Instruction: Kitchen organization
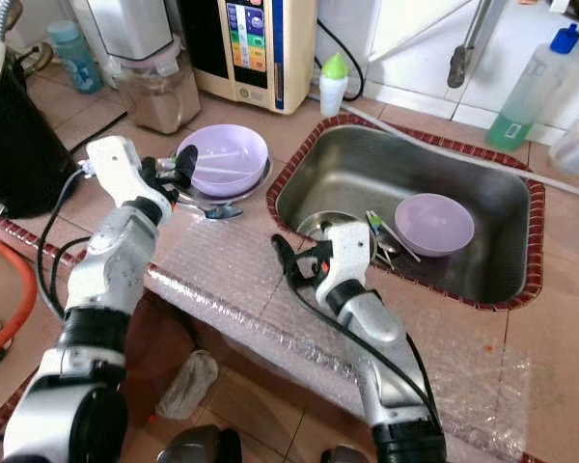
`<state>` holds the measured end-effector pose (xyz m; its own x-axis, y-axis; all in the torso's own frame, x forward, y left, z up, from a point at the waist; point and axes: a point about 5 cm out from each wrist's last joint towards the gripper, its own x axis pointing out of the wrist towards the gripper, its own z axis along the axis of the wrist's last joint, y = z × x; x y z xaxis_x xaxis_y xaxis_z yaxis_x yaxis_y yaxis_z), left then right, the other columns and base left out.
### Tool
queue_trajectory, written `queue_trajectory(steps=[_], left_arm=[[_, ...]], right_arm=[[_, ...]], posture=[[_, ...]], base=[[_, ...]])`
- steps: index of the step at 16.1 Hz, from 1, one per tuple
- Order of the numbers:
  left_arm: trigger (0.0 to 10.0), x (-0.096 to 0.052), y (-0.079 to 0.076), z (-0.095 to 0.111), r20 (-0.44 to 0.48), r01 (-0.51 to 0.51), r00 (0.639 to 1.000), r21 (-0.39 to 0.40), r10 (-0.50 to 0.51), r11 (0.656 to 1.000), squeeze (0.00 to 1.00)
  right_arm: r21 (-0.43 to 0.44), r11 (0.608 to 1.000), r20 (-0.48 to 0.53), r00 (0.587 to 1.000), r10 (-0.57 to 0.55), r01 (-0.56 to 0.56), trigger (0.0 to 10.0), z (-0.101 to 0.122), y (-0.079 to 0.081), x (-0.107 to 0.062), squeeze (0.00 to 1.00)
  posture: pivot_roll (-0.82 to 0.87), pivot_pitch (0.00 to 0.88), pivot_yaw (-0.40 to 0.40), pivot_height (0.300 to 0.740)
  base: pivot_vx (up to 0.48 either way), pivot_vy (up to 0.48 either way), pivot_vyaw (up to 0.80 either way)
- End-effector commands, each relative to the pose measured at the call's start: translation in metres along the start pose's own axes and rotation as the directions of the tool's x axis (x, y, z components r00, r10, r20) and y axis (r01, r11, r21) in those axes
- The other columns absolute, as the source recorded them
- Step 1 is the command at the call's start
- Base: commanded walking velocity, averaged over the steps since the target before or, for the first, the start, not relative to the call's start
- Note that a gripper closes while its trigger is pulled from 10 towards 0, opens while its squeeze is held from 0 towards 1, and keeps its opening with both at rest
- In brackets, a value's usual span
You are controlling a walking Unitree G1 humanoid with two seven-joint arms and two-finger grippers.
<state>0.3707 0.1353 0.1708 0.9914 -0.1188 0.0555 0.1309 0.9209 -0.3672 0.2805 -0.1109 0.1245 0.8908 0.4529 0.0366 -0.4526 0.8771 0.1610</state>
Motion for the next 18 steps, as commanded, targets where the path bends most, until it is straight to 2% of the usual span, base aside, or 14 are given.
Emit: queue_trajectory(steps=[1, 7, 10, 13, 18], left_arm=[[0.0, 0.003, 0.001, 0.003, 0.011, 0.007, 1.0, -0.01, -0.006, 1.0, 0.0], [0.0, 0.008, -0.003, -0.008, -0.029, 0.035, 0.999, -0.067, -0.037, 0.997, 0.0], [0.0, 0.008, -0.002, -0.01, -0.032, 0.035, 0.999, -0.065, -0.038, 0.997, 0.0], [0.0, 0.009, 0.0, -0.007, -0.02, 0.034, 0.999, -0.064, -0.035, 0.997, 0.0], [0.0, 0.01, 0.0, -0.005, -0.014, 0.035, 0.999, -0.062, -0.036, 0.997, 0.0]], right_arm=[[0.029, 0.998, 0.028, 0.998, 0.052, -0.053, 10.0, 0.007, 0.008, 0.001, 0.0], [0.012, 0.999, 0.012, 0.999, 0.052, -0.052, 10.0, 0.005, 0.009, 0.002, 0.0], [0.015, 0.998, 0.015, 0.998, 0.055, -0.056, 10.0, 0.005, 0.01, 0.003, 0.0], [0.026, 0.998, 0.074, 0.995, 0.06, -0.062, 10.0, 0.015, 0.012, 0.007, 0.0], [0.025, 0.997, 0.084, 0.994, 0.067, -0.069, 10.0, 0.018, 0.013, 0.01, 0.0]], posture=[[0.0, 0.05, 0.048, 0.74], [0.0, 0.041, 0.05, 0.74], [0.0, 0.037, 0.051, 0.74], [0.01, 0.033, 0.052, 0.74], [0.01, 0.027, 0.053, 0.74]], base=[[0.0, 0.0, 0.0], [0.0, 0.0, 0.0], [0.0, 0.0, 0.0], [0.0, 0.0, 0.0], [0.0, 0.0, 0.0]])
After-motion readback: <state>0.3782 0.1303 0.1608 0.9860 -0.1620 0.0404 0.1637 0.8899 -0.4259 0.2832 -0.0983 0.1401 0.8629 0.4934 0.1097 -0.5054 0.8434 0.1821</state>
